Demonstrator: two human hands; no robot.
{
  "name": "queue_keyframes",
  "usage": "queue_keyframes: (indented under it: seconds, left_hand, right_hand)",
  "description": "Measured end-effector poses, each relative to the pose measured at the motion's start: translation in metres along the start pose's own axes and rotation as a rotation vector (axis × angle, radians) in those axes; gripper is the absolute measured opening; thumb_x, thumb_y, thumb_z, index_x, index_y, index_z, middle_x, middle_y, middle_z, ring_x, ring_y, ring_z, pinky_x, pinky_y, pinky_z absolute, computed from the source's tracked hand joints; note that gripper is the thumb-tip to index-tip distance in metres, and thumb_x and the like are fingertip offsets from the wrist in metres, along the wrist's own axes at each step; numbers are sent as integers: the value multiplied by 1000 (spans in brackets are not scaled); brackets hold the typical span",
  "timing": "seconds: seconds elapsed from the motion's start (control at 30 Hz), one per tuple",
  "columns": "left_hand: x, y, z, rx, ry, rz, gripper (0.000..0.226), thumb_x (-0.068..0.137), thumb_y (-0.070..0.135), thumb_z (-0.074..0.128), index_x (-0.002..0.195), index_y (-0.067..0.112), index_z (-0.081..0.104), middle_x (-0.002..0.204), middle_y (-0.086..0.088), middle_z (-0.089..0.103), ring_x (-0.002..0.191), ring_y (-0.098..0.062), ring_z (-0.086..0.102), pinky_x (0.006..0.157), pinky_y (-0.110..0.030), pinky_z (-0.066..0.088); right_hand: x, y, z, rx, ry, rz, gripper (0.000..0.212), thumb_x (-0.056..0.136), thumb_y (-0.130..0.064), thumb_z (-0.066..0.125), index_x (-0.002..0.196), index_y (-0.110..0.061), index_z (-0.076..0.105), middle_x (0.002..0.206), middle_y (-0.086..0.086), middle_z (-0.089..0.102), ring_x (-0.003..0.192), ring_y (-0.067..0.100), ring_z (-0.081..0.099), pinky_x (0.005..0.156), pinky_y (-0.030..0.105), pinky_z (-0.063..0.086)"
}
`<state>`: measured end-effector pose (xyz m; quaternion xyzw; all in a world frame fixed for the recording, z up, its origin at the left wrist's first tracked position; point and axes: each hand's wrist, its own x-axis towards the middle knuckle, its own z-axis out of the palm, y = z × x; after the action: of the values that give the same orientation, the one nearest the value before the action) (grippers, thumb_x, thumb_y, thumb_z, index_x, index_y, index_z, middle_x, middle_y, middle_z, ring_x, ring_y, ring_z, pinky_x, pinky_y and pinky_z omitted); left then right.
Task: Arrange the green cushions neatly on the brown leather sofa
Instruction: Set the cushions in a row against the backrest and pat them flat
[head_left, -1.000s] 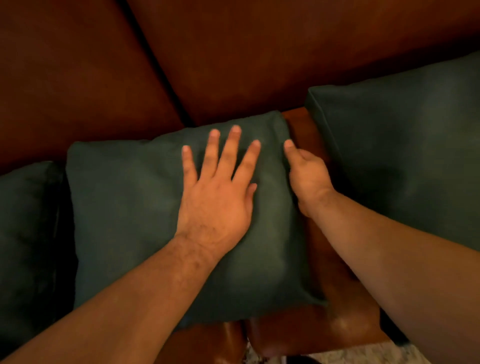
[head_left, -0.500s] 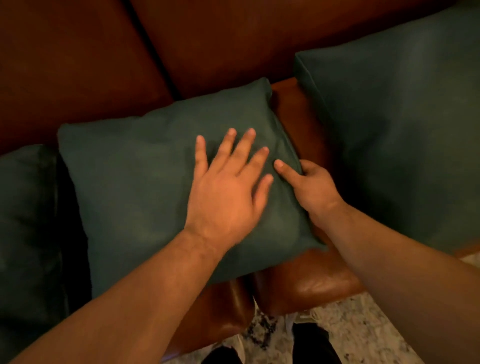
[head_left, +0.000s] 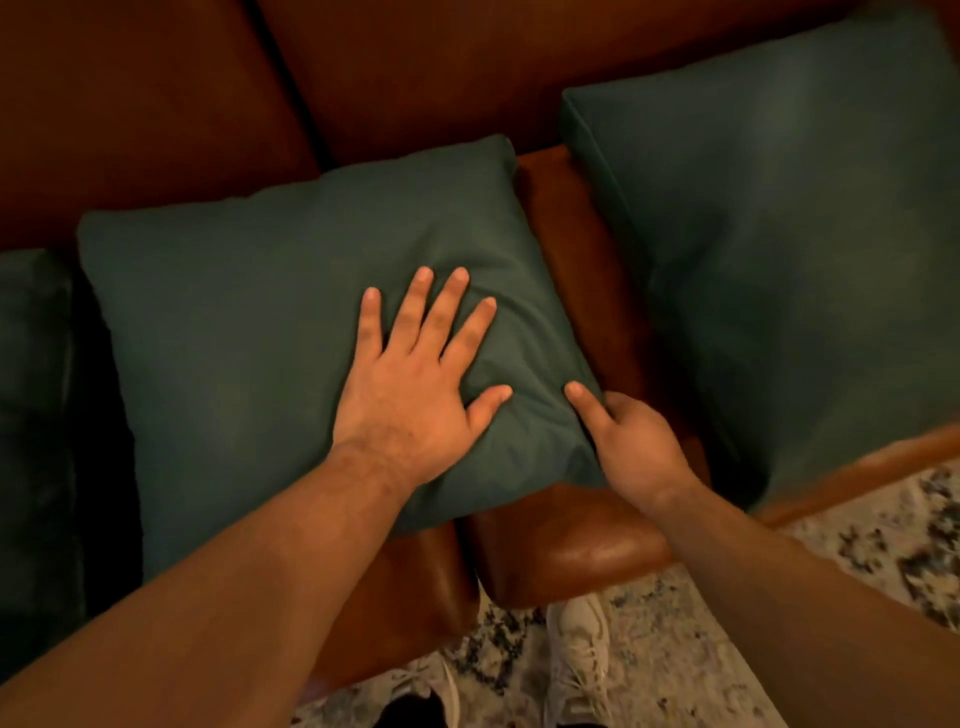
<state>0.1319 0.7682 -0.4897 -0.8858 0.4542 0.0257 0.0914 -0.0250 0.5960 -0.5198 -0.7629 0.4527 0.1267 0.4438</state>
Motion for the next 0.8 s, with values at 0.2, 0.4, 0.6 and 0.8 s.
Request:
queue_keyframes:
  seconds: [0.2, 0.4, 0.6, 0.8]
  left_hand:
    - [-10, 33, -21, -93, 52, -82, 124, 71, 106, 26, 169, 31, 18, 179, -10, 4, 164, -41, 3, 124, -75, 2]
    - [-17, 52, -9, -62, 56, -71, 127, 68, 104, 34, 169, 30, 15, 178, -11, -4, 164, -40, -2, 124, -74, 2]
    - [-30, 56, -9, -145, -36, -58, 117, 75, 95, 38, 169, 31, 12, 178, -9, -9, 164, -38, -8, 126, -71, 0]
    - [-62, 2, -16, -622, 265, -104, 59, 92, 49, 62, 145, 23, 62, 169, -1, 40, 161, -25, 27, 131, -57, 15]
  right_hand:
    - [-3, 3, -2, 15, 181, -260, 45, 110, -42, 47, 81, -11, 60, 81, 20, 69, 82, 41, 66, 73, 46, 48]
    - [15, 22, -23, 116, 219, -128, 27, 111, -21, 47, 94, -11, 66, 92, 18, 72, 91, 42, 68, 82, 44, 52]
    - [-18, -11, -16, 119, 274, -581, 31, 105, -28, 56, 135, -24, 58, 130, -5, 65, 122, 11, 62, 108, 34, 50]
    - [-26, -21, -5, -79, -17, -726, 36, 108, -16, 54, 144, -16, 61, 154, -4, 55, 143, 13, 49, 123, 28, 33]
